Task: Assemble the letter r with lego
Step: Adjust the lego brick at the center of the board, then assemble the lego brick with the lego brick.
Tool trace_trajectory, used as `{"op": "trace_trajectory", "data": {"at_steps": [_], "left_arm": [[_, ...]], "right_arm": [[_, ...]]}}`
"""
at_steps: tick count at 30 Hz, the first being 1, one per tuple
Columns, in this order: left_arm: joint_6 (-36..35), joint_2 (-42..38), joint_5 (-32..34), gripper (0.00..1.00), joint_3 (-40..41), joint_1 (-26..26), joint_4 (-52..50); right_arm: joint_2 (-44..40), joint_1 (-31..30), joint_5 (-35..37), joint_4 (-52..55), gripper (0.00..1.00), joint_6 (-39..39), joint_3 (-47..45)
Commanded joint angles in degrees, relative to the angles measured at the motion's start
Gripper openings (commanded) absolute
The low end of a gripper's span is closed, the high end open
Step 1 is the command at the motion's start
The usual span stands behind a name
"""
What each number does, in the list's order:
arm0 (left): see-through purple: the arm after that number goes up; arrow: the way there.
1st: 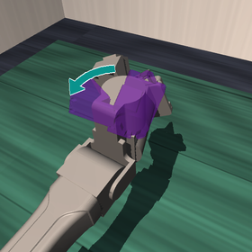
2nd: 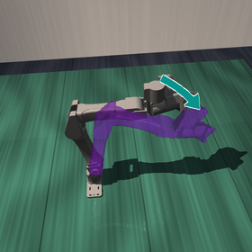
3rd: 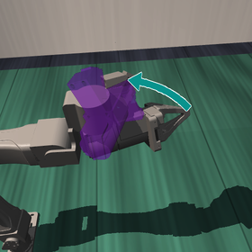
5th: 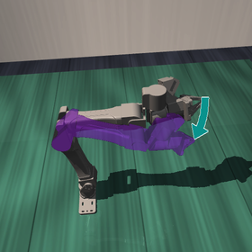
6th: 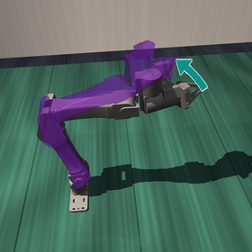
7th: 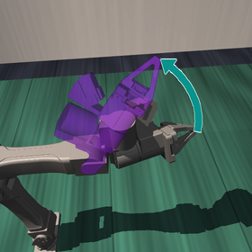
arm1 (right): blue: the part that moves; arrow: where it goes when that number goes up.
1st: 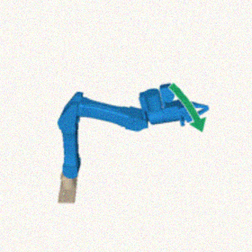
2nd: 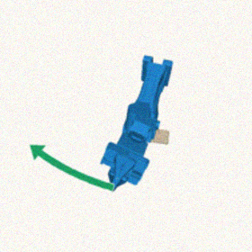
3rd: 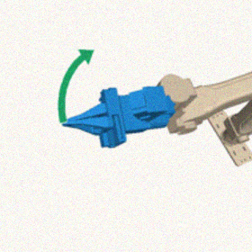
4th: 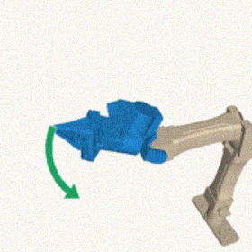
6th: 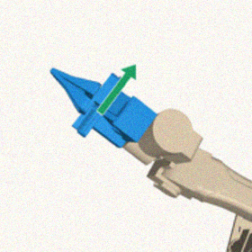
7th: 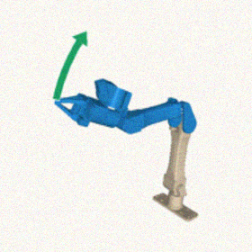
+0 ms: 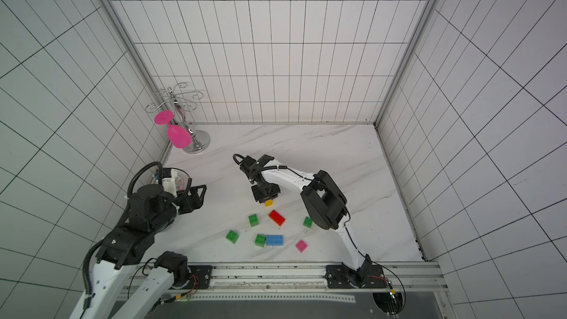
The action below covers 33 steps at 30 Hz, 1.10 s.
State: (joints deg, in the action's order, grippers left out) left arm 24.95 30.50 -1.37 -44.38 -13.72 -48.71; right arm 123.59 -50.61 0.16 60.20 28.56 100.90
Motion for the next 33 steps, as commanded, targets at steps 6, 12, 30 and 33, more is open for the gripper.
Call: {"op": "trace_trajectory", "data": {"at_steps": [6, 12, 30, 33], "left_arm": [[-1.0, 0.56, 0.19, 0.9, -0.47, 0.08, 0.54], [-1.13, 0.44, 0.45, 0.9, -0.49, 0.09, 0.64], [-0.96, -0.62, 0.27, 0.9, -0.47, 0.08, 0.61], [-1.09, -0.55, 0.3, 0.9, -0.49, 0.08, 0.6]], "right_arm": [[-12.37, -2.48, 2.99, 4.48, 0.0, 7.99, -3.15], [-17.05, -7.26, -0.5, 2.94, 0.0, 9.3, -6.66], [-13.08, -13.42, -1.83, -0.09, 0.0, 6.36, -6.65], [-11.96, -13.4, -1.3, 0.55, 0.0, 6.67, -5.77]]}}
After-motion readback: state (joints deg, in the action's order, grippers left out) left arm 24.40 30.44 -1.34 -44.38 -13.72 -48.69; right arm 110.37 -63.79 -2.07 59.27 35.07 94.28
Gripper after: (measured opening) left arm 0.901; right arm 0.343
